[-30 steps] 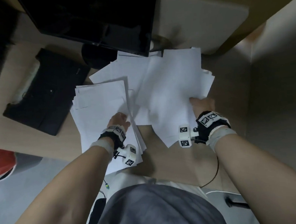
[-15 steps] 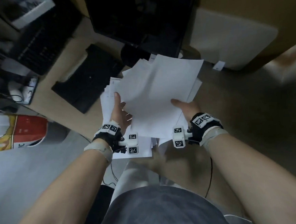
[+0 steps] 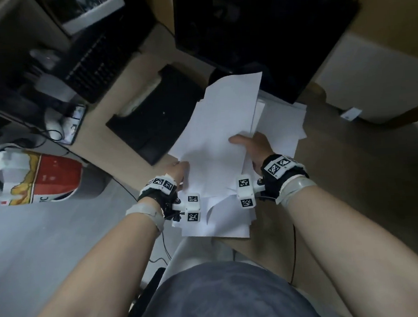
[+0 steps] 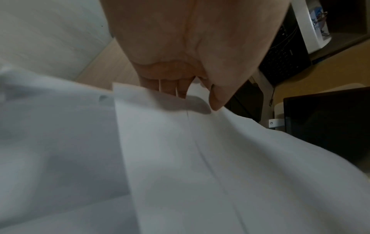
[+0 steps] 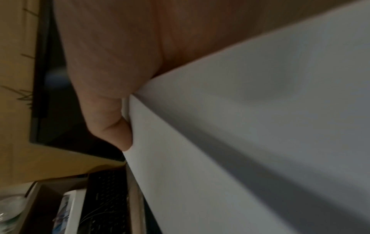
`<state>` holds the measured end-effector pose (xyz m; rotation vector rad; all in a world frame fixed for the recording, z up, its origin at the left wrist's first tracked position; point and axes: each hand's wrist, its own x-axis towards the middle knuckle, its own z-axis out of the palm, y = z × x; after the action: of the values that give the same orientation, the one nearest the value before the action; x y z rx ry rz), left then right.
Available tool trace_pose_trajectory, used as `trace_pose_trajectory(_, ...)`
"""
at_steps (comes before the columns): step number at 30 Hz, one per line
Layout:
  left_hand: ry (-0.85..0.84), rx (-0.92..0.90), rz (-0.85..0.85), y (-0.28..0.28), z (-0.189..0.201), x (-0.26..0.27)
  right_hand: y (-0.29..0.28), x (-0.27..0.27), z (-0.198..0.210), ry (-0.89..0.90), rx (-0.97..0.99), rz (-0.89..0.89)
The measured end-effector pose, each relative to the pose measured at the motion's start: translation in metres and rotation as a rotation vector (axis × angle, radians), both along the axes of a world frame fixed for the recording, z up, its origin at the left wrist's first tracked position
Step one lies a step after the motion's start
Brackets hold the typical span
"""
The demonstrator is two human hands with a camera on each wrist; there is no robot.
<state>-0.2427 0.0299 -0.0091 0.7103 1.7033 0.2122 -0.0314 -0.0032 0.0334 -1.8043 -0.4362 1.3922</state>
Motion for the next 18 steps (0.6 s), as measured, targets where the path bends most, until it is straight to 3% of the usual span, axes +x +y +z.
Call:
trace_pose_trajectory(4, -0.113, -0.113, 0.076, 0.025, 0.0, -0.033, 0.03, -0.037, 0.013, 0.02, 0.04, 0.033)
trace_pose_trajectory(8, -0.275, -0.241, 0.076, 0.039, -0.013, -0.051, 0.039, -0.051, 0.01, 0.034, 0.024, -0.052)
trace_pose_trajectory(12, -0.218, -0.25, 0.018, 0.039, -0.035, -0.048, 0.016, -0.035, -0.004, -0.034, -0.051, -0.108)
trace_pose_trajectory(18, -0.015, -0.084, -0.099, 0.007, -0.053, -0.046, -0.037, -0.005, -0.078, -0.323, -0.338, 0.17)
